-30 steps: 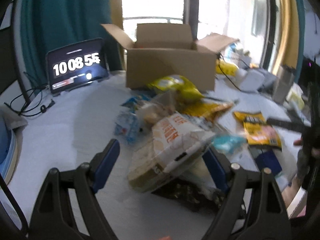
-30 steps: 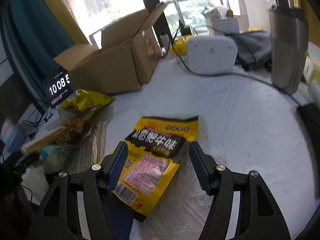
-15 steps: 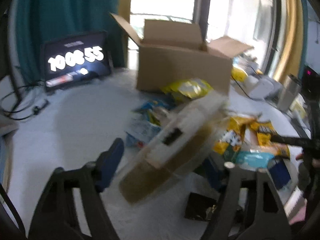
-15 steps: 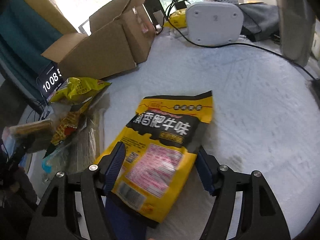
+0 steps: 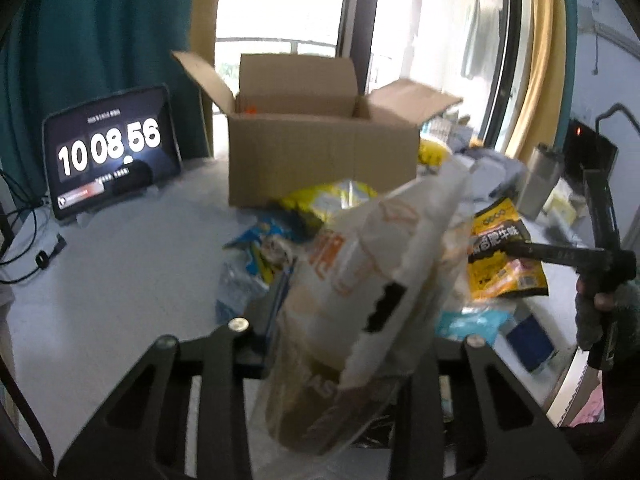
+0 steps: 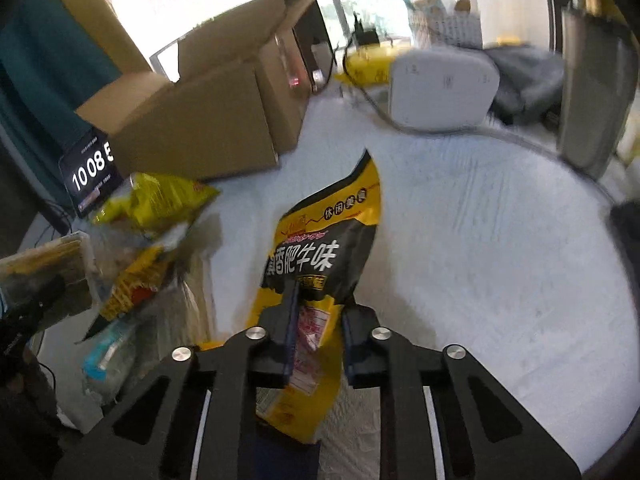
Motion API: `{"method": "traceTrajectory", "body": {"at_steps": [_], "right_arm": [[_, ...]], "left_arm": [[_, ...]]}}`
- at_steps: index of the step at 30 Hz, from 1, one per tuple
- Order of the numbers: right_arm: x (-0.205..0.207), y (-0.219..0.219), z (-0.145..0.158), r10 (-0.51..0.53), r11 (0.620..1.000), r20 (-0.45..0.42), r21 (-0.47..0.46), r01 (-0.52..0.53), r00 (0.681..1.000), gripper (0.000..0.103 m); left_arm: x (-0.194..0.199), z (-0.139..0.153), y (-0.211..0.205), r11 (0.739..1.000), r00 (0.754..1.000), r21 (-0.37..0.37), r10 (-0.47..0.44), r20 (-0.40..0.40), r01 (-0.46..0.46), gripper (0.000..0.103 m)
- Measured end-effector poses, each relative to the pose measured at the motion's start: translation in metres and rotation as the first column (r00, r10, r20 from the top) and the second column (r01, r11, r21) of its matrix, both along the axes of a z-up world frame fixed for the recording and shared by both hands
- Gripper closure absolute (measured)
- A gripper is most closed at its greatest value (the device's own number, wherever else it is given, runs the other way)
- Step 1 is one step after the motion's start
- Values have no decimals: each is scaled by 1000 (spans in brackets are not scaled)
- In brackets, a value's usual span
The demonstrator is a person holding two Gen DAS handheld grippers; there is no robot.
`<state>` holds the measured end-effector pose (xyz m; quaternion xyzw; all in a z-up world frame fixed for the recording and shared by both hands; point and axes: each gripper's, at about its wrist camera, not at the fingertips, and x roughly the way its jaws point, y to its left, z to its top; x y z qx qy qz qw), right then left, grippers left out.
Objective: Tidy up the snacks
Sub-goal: 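Lift the bread bag and jerky bag and carry both over the cardboard box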
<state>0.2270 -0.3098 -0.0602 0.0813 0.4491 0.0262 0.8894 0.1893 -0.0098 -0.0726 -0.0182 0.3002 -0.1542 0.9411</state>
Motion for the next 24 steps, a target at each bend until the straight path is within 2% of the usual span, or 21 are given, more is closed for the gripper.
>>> {"method": "traceTrajectory", "body": {"at_steps": [8,14,24], "right_arm": [[6,19,51,40,997,135,-74,-31,990,90],[16,33,81,75,995,217,-85,-58,973,89],[40,44,111,110,991,293,-105,-82,950,89]], "left_arm": [[-6,34,16,998,995,-45,39,94,-34,70],[0,55,29,996,984,-58,80,157,-72,70],[26,88,41,993,963,-50,118,240,-109,70]]}}
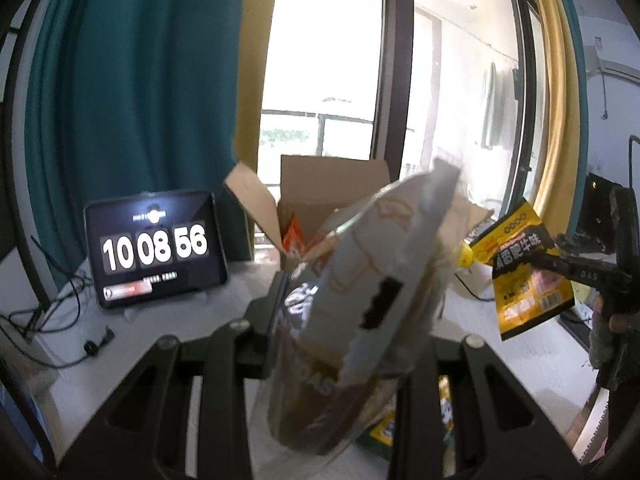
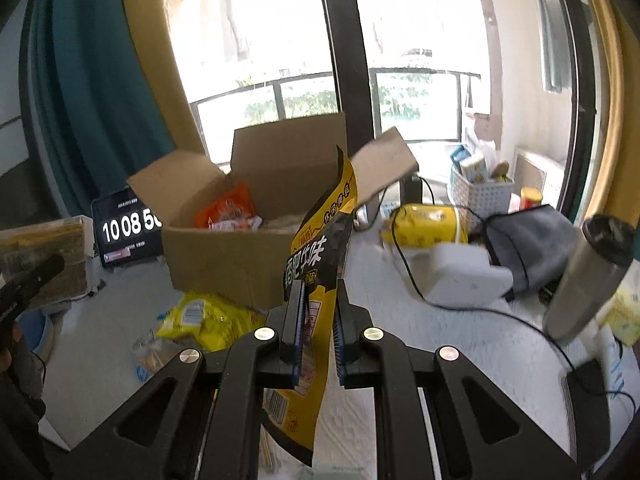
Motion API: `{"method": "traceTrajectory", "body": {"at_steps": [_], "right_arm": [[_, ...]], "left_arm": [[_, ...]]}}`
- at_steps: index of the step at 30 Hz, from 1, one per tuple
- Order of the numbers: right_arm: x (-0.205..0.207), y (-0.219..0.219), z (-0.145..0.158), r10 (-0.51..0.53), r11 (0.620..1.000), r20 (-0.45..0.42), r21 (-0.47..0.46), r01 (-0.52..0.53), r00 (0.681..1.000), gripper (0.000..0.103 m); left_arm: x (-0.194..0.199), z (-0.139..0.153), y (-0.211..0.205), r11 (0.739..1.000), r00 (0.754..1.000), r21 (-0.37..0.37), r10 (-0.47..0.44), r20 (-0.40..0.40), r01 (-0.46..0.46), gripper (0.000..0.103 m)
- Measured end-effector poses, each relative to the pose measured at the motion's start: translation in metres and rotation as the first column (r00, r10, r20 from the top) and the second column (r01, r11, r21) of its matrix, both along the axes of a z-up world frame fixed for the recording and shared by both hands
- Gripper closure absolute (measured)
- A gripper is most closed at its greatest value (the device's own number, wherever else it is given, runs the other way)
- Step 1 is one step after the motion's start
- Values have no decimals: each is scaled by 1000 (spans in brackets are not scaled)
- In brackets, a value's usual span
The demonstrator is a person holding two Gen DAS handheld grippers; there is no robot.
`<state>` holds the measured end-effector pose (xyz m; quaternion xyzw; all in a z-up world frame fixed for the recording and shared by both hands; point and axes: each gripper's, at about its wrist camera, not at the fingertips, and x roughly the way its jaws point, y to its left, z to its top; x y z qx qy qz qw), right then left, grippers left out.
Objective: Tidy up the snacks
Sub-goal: 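Lift the bread bag and jerky bag and carry both over the cardboard box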
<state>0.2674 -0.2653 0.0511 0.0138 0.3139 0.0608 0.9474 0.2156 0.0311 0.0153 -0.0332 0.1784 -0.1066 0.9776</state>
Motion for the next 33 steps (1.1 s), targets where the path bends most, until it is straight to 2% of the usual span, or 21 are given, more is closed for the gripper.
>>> {"method": "traceTrajectory", "body": {"at_steps": [9,23,27,33], "right_arm": [[29,10,18,28,999,62,-17,-27,998,89],[79,19,45,58,998,166,-37,-53,984,89],[98,20,46,63,997,184,-48,-55,981,89],[129,24,43,59,997,195,-61,-48,979,89]], "left_arm": [[30,25,0,1000,998,-1,13,65,-13,70],[93,50,-26,998,987,54,17,162,-26,70],[126,44,-33,999,991,35,36,132,-41,70],[167,37,-48,998,993,49,44,109,-50,70]]}}
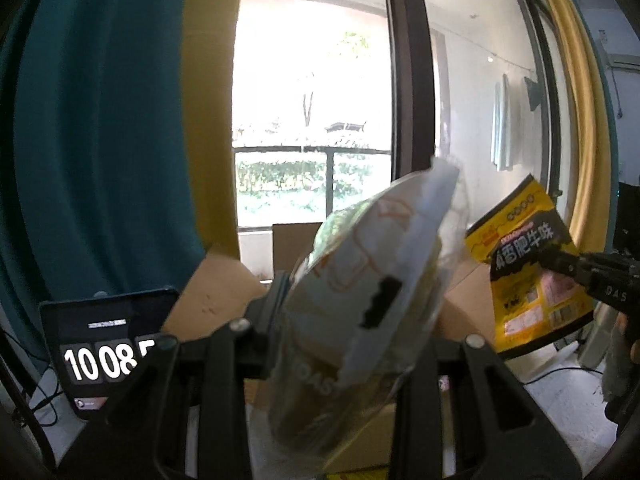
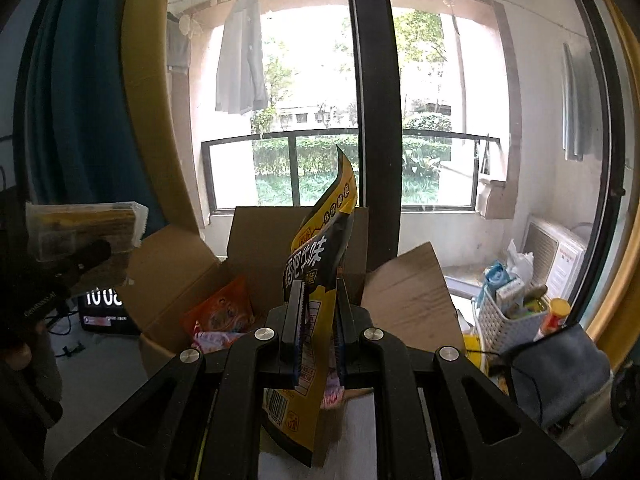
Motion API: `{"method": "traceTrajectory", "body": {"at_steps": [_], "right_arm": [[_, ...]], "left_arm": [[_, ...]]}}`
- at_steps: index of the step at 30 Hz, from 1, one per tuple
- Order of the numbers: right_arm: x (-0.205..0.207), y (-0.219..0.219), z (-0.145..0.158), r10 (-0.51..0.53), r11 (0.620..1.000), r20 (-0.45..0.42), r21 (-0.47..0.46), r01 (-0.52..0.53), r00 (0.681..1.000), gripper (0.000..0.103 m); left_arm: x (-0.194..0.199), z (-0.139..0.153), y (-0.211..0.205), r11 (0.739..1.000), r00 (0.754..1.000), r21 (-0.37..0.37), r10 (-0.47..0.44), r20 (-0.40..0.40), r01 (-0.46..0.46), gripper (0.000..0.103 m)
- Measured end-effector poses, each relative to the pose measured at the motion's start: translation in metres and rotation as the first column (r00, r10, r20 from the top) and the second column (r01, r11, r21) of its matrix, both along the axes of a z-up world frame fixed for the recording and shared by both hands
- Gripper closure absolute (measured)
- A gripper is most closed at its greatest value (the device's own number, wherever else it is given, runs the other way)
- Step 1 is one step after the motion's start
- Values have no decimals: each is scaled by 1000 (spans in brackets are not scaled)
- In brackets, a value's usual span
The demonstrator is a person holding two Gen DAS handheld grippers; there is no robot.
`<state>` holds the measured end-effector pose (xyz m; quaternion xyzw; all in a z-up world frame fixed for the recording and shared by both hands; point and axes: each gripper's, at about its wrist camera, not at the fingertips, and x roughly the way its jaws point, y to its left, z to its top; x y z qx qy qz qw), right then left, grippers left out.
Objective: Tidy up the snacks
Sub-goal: 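Lift the bread bag and jerky bag and carry both over the cardboard box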
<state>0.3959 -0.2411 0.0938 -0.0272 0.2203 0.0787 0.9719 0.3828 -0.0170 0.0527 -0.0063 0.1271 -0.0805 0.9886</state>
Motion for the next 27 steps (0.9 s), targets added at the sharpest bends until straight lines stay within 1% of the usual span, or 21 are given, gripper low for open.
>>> {"method": "traceTrajectory", "body": {"at_steps": [3,10,14,16,17,18,19,20,21,23,24,25,27], "right_arm": [[14,-1,-2,-8,1000,9,-3,8,1000,89],[49,-4,-13,-39,999,-4,-1,38,999,89],[64,-2,-18,-48,999,-19,4,48,999,89],[72,1,-21,-50,999,-28,1,50,998,89],[74,1,-22,-53,999,-29,2,53,998,89],[77,2,-22,-56,998,-31,2,56,998,89],[77,4,-22,-56,998,-30,1,56,998,89],[79,5,-23,-58,998,-27,-1,58,998,89],[78,6,-22,-60,998,-25,-5,60,998,87],[78,9,-22,-61,998,-23,-18,61,998,69],[78,10,-22,-58,998,-20,-19,58,998,55],[76,11,-22,-53,998,-16,-19,52,998,51],[73,11,-22,-47,999,-18,-22,46,999,50]], "left_arm": [[14,-3,-6,1000,1000,11,3,-14,-3,70],[53,-3,-23,999,999,40,-7,-45,9,70],[71,-5,-34,999,999,53,7,-47,-4,68],[81,-5,-38,998,998,63,27,-59,-23,66],[84,-8,-38,997,996,62,40,-80,-36,62],[86,-8,-38,998,996,52,39,-86,-35,55],[88,-8,-37,999,995,42,36,-89,-33,52],[88,-8,-36,999,995,32,38,-96,-35,42],[89,-7,-34,999,994,25,39,-99,-37,31],[86,-7,-31,999,994,12,35,-100,-34,28],[83,-6,-30,999,994,7,35,-103,-35,28],[81,-5,-29,999,994,5,36,-105,-36,28],[75,-4,-28,999,994,1,37,-101,-37,28]]}}
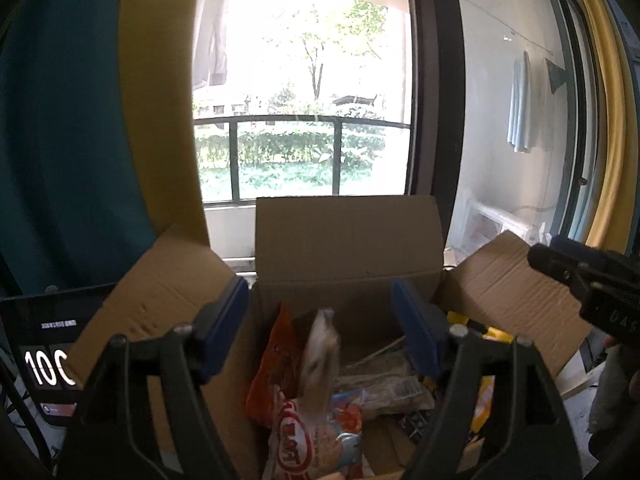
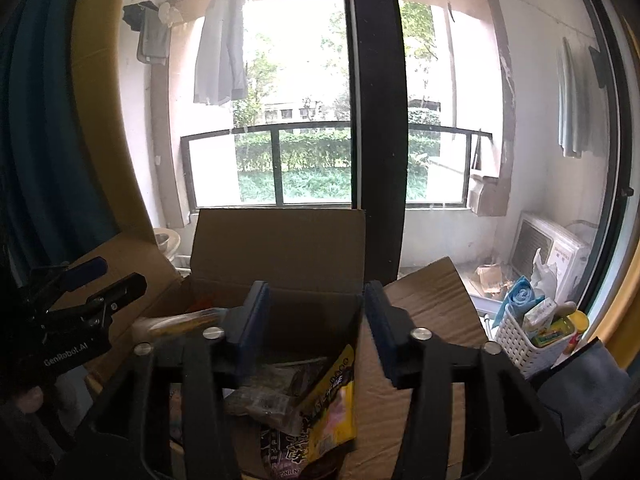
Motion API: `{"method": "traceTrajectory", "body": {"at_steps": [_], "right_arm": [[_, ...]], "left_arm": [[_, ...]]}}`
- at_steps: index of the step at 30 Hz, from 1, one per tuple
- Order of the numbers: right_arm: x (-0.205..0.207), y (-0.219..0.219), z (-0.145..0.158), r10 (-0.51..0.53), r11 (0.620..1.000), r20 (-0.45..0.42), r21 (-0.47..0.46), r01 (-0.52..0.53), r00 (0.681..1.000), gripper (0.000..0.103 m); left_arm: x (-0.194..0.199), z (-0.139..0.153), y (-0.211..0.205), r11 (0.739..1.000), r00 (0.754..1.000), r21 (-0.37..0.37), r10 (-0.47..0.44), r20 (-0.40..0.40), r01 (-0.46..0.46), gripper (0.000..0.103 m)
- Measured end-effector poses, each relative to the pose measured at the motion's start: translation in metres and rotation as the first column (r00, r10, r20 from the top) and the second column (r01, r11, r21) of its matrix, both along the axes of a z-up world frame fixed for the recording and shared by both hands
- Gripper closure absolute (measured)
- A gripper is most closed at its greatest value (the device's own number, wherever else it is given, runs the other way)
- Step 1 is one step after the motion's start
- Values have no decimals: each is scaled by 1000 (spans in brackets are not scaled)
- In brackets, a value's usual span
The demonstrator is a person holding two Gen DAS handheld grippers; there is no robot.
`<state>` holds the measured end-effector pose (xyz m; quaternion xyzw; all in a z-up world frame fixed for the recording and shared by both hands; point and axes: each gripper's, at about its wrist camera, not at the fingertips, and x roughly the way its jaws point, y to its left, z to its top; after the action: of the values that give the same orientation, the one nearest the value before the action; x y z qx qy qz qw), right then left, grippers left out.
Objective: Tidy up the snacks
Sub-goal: 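Lift the bread bag and jerky bag and carry both over the cardboard box, then open both tools to drop the bread bag and jerky bag into the box, then withdraw both tools from the box back to the snack pile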
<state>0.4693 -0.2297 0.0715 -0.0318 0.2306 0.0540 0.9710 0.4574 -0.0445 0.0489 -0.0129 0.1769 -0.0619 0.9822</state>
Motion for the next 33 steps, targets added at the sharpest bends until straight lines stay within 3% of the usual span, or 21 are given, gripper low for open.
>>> {"method": "traceTrajectory", "body": {"at_steps": [18,33], "right_arm": [[-63,9,15,43,999,-5,-8,-44,999,50],[-129,14,21,54,998,9,22,-54,999,50]], "left_arm": [[-84,24,16,998,997,-51,-33,65,37,27],[-165,27,18,999,991,-22,-38,126,41,27]]}}
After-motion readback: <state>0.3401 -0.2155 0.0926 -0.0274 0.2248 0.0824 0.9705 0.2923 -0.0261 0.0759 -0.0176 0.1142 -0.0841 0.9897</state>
